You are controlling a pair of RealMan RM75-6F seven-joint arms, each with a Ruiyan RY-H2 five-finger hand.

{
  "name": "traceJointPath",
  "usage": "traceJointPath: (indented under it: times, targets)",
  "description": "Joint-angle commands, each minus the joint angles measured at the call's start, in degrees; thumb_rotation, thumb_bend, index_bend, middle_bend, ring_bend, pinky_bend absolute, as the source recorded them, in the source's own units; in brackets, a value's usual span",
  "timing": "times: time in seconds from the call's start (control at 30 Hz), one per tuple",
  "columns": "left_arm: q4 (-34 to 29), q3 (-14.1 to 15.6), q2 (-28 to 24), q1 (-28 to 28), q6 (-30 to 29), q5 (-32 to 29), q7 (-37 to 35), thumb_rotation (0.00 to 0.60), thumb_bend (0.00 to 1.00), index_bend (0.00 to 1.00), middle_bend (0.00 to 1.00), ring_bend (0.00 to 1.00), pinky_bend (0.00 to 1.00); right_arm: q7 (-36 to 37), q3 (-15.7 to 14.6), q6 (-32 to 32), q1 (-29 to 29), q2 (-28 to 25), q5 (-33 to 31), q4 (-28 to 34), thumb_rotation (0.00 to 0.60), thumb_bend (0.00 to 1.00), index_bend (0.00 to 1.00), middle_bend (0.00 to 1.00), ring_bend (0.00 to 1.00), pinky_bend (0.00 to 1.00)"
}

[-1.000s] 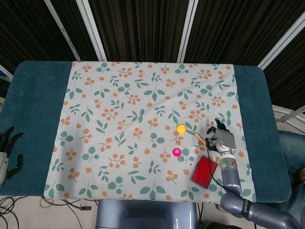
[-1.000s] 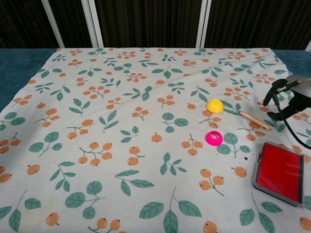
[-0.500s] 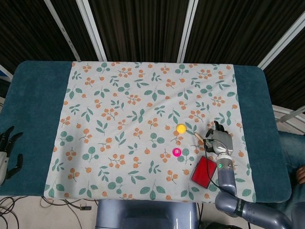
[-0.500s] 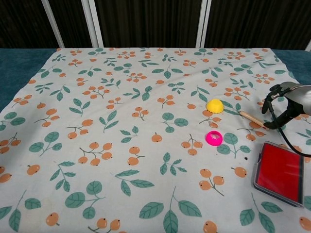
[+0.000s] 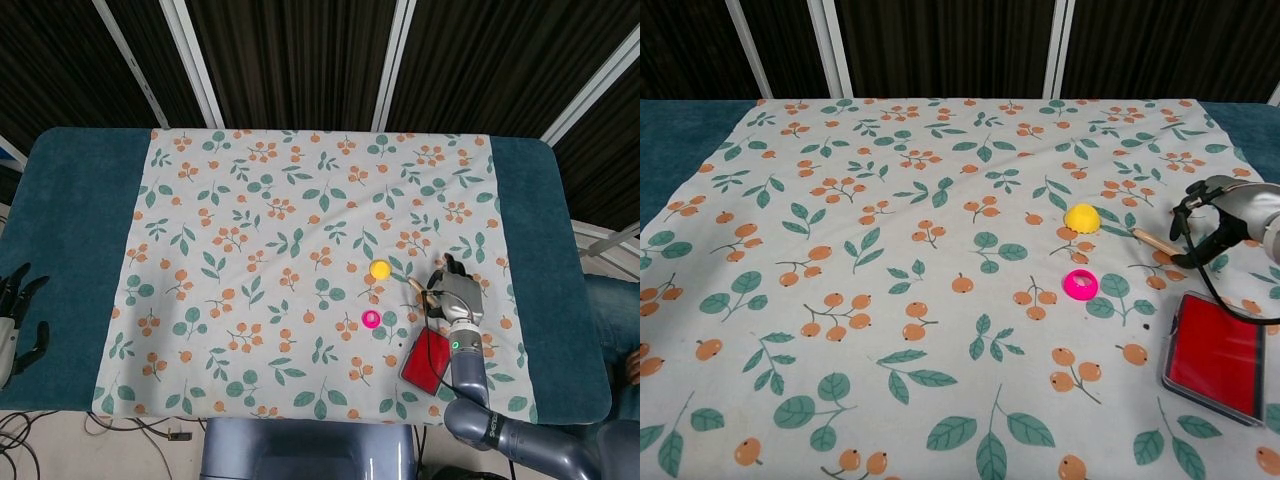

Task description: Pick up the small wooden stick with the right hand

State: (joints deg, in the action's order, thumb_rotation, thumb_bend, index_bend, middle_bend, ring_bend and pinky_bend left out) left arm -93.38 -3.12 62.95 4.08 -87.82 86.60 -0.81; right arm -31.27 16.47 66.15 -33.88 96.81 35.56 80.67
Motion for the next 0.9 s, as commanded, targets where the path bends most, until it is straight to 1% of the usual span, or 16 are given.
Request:
traceJointPath:
  times: [0.03, 0.53, 0.9]
  targets:
    - [0.03, -0.05, 0.00, 0.02, -0.11, 0.09, -0.12, 0.600, 0.55, 0.14, 0.00, 0.06, 0.04, -0.29, 0.05, -0.12, -0.22, 0.36, -0.21, -0.29, 0.600, 0.36, 0.49, 0.04, 0.09, 0.23]
    - [0.10, -0.07, 0.04, 0.06, -0.11, 0.13, -0.08, 0.600, 0.55, 0.14, 0.00, 0.06, 0.04, -0.93, 0.70, -0.46, -0.84, 1.57, -1.31, -1.74, 0.600, 0.41, 0.53, 0.05, 0.09, 0.23]
    - [0.15, -0.13, -0.01, 0.05, -0.12, -0.01, -0.16, 0.600, 0.55, 0.14, 0.00, 0.06, 0.04, -1.34, 0.73, -0.55, -0.86, 1.65, -1.70, -1.99, 0.600, 0.41, 0.53, 0.05, 0.09, 0.23]
